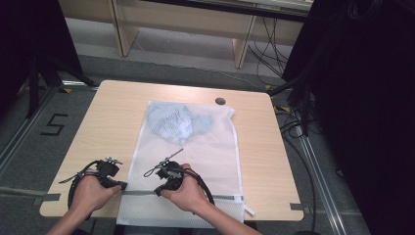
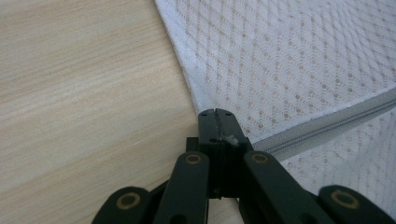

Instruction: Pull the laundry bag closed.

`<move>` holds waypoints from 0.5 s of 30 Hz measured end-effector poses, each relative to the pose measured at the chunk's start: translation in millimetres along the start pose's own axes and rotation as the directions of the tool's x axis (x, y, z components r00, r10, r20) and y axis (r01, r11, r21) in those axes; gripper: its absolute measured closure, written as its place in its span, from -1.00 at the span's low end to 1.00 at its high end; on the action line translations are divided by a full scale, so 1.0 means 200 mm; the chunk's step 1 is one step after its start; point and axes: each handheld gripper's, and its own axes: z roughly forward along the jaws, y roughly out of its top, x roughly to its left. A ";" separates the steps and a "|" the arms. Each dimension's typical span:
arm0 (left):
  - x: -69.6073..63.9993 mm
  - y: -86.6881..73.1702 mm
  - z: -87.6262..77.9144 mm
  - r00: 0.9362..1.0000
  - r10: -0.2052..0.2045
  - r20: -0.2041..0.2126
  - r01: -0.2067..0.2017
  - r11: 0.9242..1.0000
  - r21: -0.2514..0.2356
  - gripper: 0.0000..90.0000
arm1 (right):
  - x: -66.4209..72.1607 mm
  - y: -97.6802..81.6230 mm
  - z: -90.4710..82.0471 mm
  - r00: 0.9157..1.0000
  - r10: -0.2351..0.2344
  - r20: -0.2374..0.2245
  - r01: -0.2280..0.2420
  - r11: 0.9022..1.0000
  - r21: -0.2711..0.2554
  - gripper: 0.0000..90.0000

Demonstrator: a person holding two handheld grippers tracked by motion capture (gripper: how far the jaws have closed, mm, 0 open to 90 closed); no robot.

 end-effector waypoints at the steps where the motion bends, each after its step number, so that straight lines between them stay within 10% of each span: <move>1: 0.00 0.00 0.00 1.000 0.001 0.000 -0.001 1.000 0.001 1.00 | -0.01 0.00 0.00 1.000 -0.011 0.010 0.011 1.000 0.003 0.94; 15: 0.00 0.00 0.00 1.000 0.003 -0.004 -0.003 1.000 0.005 1.00 | -0.01 0.01 0.00 1.000 -0.014 0.012 0.013 1.000 0.007 0.94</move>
